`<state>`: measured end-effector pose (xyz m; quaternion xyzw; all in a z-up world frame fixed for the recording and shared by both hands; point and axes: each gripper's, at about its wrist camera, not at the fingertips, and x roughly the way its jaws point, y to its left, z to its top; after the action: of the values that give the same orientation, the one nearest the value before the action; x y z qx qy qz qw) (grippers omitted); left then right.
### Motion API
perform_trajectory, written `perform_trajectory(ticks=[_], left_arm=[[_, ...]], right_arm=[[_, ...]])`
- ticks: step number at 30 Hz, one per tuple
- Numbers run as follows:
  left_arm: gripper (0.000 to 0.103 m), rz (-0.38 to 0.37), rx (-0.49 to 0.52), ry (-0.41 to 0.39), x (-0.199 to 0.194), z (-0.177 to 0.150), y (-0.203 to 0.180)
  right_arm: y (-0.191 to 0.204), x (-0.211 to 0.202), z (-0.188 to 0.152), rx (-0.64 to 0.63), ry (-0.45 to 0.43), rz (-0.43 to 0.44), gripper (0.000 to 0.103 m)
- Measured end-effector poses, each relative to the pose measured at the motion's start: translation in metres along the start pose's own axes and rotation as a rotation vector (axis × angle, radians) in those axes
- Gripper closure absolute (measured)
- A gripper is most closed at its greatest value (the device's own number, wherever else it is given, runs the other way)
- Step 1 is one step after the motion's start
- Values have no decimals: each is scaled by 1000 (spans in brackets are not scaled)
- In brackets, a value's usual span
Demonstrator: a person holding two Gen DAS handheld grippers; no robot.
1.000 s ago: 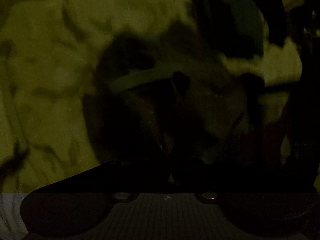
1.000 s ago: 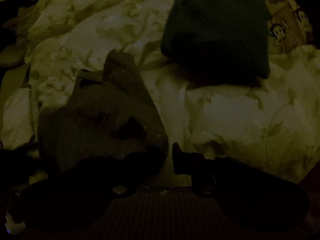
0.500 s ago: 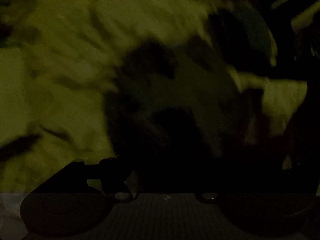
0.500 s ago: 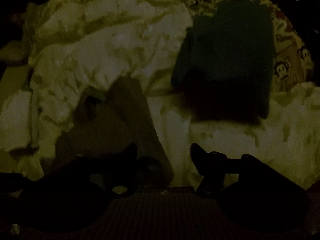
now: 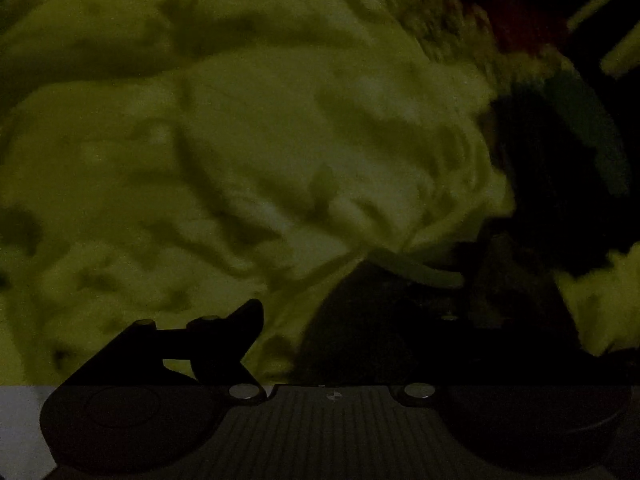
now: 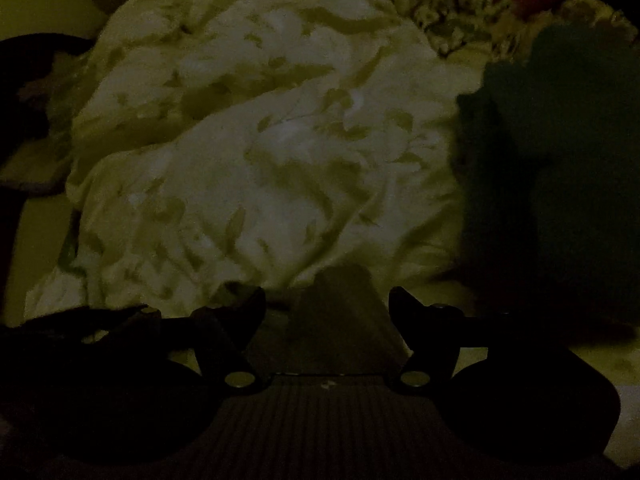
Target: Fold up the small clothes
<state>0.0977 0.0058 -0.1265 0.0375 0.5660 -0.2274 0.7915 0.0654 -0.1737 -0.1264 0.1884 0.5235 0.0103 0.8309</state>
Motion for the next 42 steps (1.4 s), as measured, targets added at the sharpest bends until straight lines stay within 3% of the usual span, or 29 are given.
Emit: perform_trajectory(ticks=[3,5,6,7,8,9,10,15,20,29,33,38,42], left_arm=[[0,-11,66,47,19,-5,-7],[0,-60,73,64,29,-7,-8],[0,-73,67,63,32,-9,-9],[7,-71,58,63,33,-11,-9],[20,-84,58,69,34,-12,-10],[28,-108,55,75,34,-13,-11],[29,-116,60,64,30,-14,-14],[31,-124,69,-64,-16,-22,-24],[31,-124,52,-202,-72,-12,-27],[31,-79,-41,-608,-224,32,-28],[31,-27,-8,-758,-288,36,-33],[31,-10,-2,-835,-334,17,-42],[31,15,16,-829,-352,-16,-49]], right_arm=[[-3,26,6,40,48,-36,36],[-7,39,3,48,108,-47,75],[-11,38,-2,59,111,-22,81],[-14,33,-8,59,102,4,82],[-15,28,-14,47,88,15,88],[-18,20,-19,39,73,19,89],[-22,12,-24,48,56,30,90],[-39,-31,-38,80,2,82,93],[-46,-74,-27,121,-69,121,94],[-20,-195,30,88,-365,280,95],[-8,-247,49,48,-484,368,95],[11,-285,52,-27,-551,458,96],[14,-295,37,-66,-541,502,96]])
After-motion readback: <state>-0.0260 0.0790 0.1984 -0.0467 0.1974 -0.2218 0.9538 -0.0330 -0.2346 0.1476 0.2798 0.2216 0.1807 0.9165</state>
